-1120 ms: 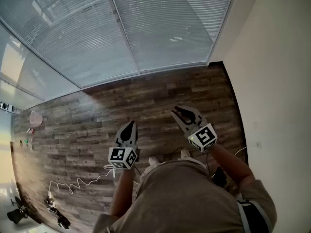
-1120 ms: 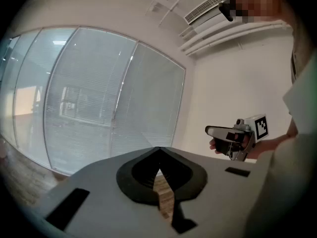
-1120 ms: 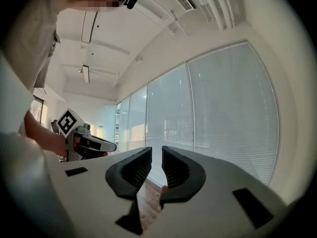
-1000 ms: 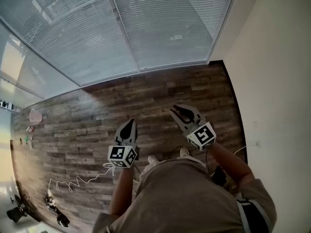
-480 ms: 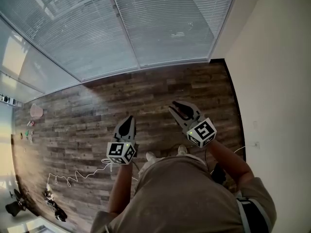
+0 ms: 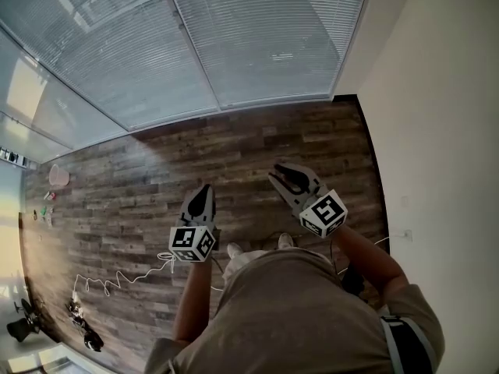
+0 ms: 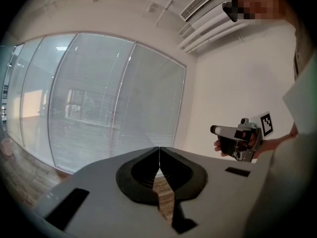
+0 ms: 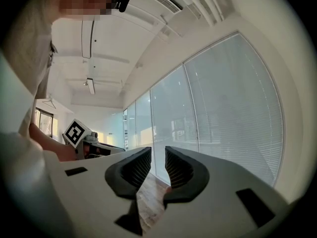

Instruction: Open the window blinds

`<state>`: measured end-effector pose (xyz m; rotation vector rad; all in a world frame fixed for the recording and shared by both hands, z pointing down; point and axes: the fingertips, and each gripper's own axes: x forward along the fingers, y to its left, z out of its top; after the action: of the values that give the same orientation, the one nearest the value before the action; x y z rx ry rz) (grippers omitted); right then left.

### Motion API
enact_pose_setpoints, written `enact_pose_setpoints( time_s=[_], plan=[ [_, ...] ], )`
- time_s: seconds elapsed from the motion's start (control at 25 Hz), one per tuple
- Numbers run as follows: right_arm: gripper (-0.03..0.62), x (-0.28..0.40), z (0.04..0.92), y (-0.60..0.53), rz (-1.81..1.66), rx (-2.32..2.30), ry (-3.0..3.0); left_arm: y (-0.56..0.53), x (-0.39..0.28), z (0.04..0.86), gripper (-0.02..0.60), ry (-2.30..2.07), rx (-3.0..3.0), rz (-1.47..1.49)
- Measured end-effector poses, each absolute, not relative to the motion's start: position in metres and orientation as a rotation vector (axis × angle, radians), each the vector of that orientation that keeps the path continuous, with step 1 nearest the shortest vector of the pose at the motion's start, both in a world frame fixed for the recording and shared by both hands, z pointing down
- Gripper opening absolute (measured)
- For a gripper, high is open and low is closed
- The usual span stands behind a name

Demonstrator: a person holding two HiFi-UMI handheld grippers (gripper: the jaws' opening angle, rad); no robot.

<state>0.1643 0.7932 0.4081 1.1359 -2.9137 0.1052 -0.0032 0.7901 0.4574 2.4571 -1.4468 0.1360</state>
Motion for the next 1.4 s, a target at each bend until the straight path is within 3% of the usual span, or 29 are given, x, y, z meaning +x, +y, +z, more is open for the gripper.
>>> enact_pose_setpoints(
  time_s=[0.32,0.6,1.04,1.4],
  plan=[
    [0.074,0.209,0.417,0.810,0.135,1.114,-2.919,0.803,0.031,0.457,0.017,-1.480,2.433,0.092],
    [0.072,0.207,0.420,0.810,0.176,1.108,-2.929,0.801,0.028,0.461,0.017,-1.461,2.432,0.110],
    [0.080,0.153,0.409,0.748,0.223,1.213,-2.894,0.726,-0.027,0.458,0.017,-1.383,2.467,0.093],
    [0.087,0.072,0.402,0.660,0.170,1.242,-2.858,0.641,-0.108,0.436,0.017,-1.333,2.504,-0.030]
  ],
)
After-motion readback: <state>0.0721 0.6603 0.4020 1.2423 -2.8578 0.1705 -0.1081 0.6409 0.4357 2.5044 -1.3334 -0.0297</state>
